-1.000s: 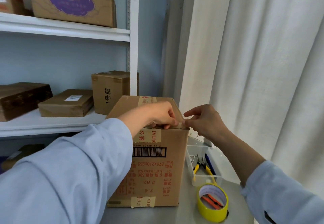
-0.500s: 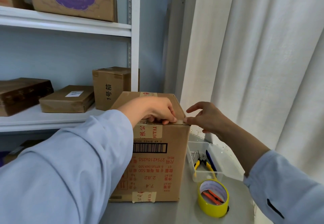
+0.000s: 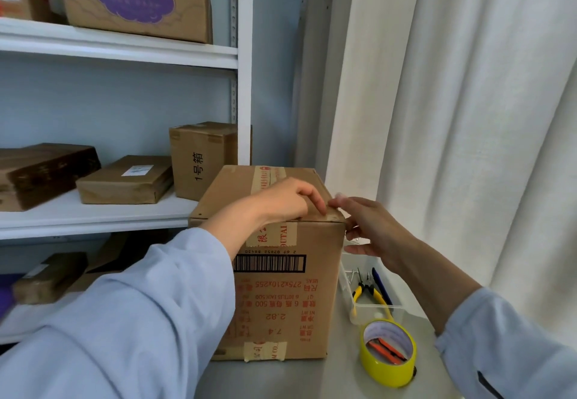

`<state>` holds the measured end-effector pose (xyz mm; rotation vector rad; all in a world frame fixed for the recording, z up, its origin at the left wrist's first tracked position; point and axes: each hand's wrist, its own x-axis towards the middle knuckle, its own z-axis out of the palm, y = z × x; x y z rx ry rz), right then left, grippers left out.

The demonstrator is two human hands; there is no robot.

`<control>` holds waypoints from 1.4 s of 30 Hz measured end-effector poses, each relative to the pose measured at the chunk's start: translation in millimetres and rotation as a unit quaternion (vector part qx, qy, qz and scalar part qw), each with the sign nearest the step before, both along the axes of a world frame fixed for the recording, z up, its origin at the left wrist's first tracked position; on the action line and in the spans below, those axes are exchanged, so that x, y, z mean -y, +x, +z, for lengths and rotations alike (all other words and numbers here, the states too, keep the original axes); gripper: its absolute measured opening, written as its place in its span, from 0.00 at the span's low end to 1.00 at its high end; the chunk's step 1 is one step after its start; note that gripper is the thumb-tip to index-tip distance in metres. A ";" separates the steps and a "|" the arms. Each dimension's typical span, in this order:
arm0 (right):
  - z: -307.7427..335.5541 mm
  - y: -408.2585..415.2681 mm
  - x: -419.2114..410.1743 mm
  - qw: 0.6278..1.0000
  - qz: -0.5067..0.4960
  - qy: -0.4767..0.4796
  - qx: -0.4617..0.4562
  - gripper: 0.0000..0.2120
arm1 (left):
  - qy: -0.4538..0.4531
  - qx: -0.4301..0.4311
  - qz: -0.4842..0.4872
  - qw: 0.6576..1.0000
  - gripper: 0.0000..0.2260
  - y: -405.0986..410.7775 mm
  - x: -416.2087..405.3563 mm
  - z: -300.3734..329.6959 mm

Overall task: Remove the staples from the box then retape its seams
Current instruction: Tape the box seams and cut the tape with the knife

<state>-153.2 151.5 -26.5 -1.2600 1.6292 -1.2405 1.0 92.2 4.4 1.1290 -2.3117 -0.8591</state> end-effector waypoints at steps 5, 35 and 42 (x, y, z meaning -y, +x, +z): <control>-5.9 5.9 0.7 1.000 0.008 -0.015 -0.012 0.10 | -0.022 -0.025 -0.006 0.999 0.12 -1.7 1.5 -9.1; -31.4 20.4 -10.9 0.995 -0.051 -0.036 -0.082 0.26 | -0.006 0.152 0.229 0.962 0.23 88.9 -25.9 0.7; -6.3 37.0 28.1 0.997 -0.027 -0.067 -0.039 0.25 | 0.009 0.196 0.204 0.959 0.27 83.5 -49.3 -0.4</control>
